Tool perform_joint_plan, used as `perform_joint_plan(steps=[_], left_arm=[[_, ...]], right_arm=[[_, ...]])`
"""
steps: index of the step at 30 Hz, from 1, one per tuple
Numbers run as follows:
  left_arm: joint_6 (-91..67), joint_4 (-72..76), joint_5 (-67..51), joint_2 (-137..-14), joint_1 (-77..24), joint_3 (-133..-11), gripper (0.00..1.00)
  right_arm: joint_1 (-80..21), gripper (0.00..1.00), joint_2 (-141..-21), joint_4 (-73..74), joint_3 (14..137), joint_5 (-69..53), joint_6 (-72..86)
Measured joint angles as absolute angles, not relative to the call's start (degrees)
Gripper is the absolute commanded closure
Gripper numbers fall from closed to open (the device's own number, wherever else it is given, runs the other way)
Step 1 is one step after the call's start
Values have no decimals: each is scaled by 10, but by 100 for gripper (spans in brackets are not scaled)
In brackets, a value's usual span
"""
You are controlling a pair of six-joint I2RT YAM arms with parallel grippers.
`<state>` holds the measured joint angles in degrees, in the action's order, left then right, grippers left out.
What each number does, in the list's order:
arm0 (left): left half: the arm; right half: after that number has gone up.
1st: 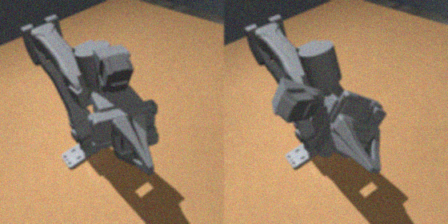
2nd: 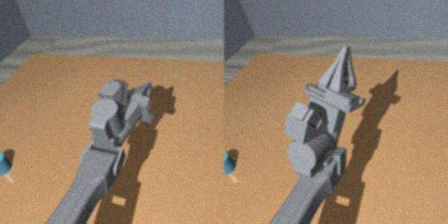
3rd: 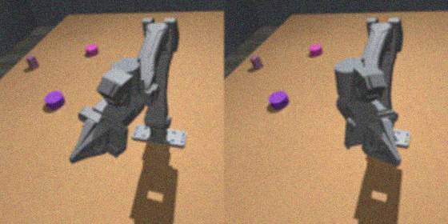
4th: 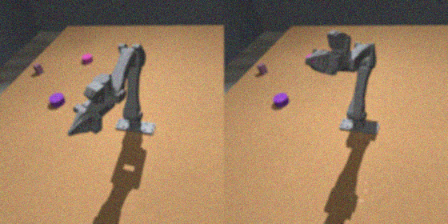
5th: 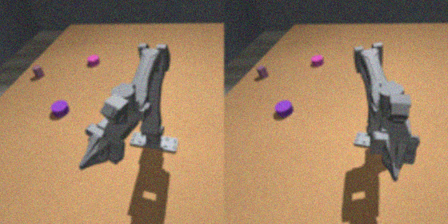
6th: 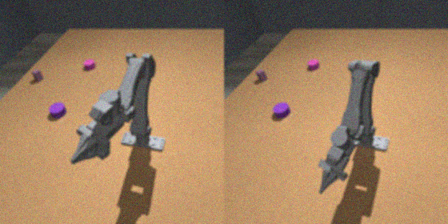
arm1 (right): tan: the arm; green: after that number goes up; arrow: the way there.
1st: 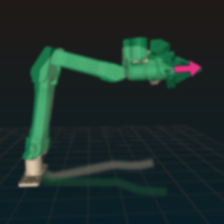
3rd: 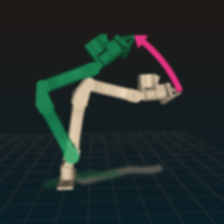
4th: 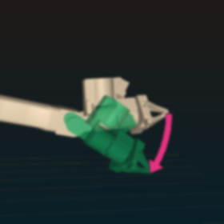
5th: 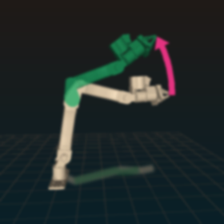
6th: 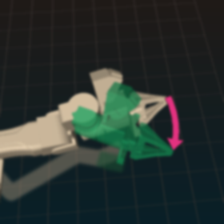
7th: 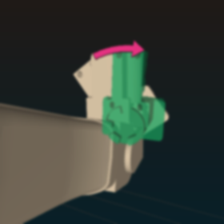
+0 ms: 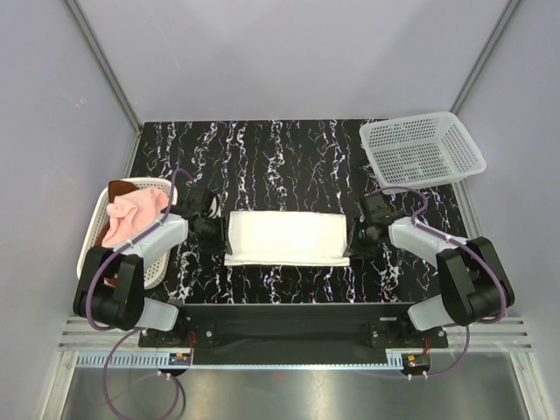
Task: Fold and stack the towels
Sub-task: Fold the towel
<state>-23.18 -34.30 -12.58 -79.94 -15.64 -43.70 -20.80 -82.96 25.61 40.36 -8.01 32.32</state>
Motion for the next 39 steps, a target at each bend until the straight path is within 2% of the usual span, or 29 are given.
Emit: perform_joint_plan(steps=[8, 14, 19, 25, 31, 39], left_arm=[[-248, -387, -67, -754, -156, -492, 61], [-263, -329, -143, -715, -156, -528, 61], [-302, -229, -215, -753, -159, -454, 62], [-334, -210, -199, -800, -159, -375, 63], [-340, -217, -158, -801, -160, -392, 60], [-314, -214, -134, -815, -159, -515, 60]], right_arm=[[-209, 71, -796, 291, 429, -67, 318], [-210, 75, -785, 312, 482, -90, 307], [-211, 83, -796, 276, 462, -173, 310], [-212, 88, -841, 215, 380, -203, 328], [-212, 86, -834, 212, 379, -205, 334], [-213, 78, -808, 227, 456, -165, 310]])
